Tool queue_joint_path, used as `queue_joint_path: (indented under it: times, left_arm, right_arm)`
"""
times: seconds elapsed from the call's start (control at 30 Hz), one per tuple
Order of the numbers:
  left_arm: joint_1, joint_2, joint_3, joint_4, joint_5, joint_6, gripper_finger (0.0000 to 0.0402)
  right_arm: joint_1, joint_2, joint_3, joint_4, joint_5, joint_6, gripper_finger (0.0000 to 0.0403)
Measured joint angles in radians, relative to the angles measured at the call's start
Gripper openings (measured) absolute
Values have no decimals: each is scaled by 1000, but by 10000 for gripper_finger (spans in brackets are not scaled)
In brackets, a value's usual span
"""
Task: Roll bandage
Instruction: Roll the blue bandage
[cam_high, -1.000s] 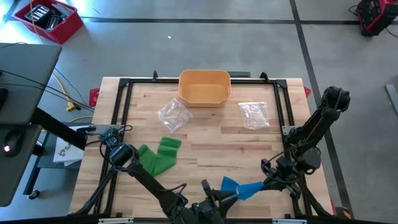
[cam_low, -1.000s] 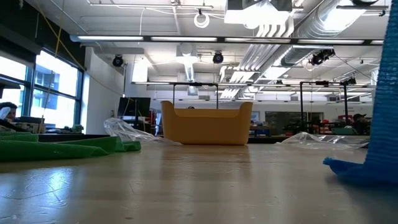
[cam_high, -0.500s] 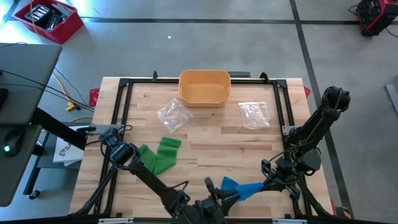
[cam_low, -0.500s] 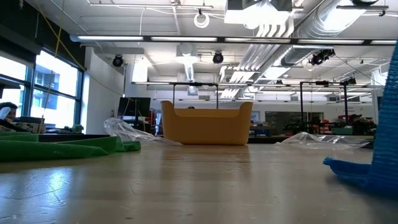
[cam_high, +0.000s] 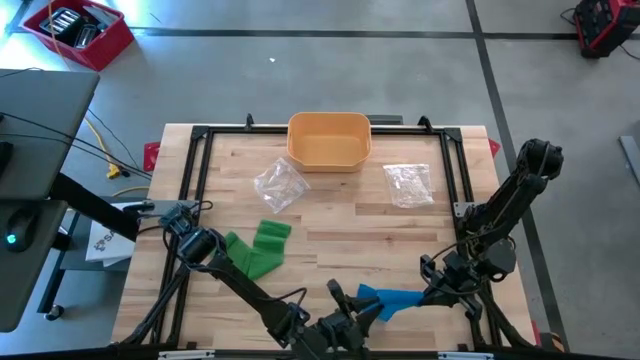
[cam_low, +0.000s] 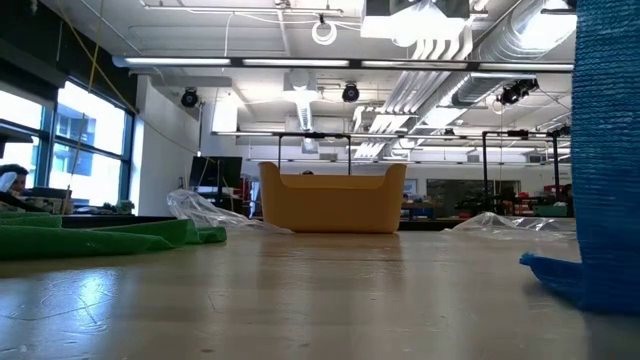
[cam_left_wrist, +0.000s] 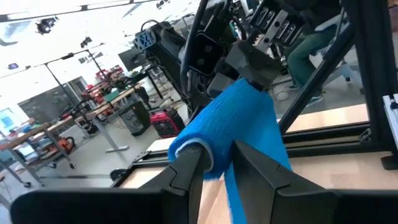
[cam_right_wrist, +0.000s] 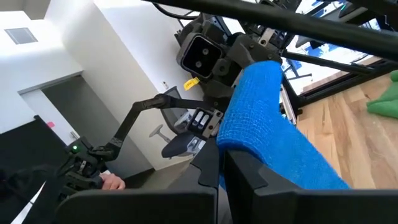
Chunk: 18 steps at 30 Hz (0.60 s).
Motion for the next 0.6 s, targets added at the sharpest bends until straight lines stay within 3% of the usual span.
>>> queue_joint_path:
  times: [0.2,0.4,0.6]
  left_arm:
    - [2,0,0,-42,6,-78,80]
    - [16,0,0,-40,145,-156,80]
    - [27,0,0,-66,172,-192,71]
  right_arm:
    - [9,0,0,22,-4,-24,0]
    - [10,0,0,18,-41,-25,0]
    - [11,0,0,12,-59,-50,0]
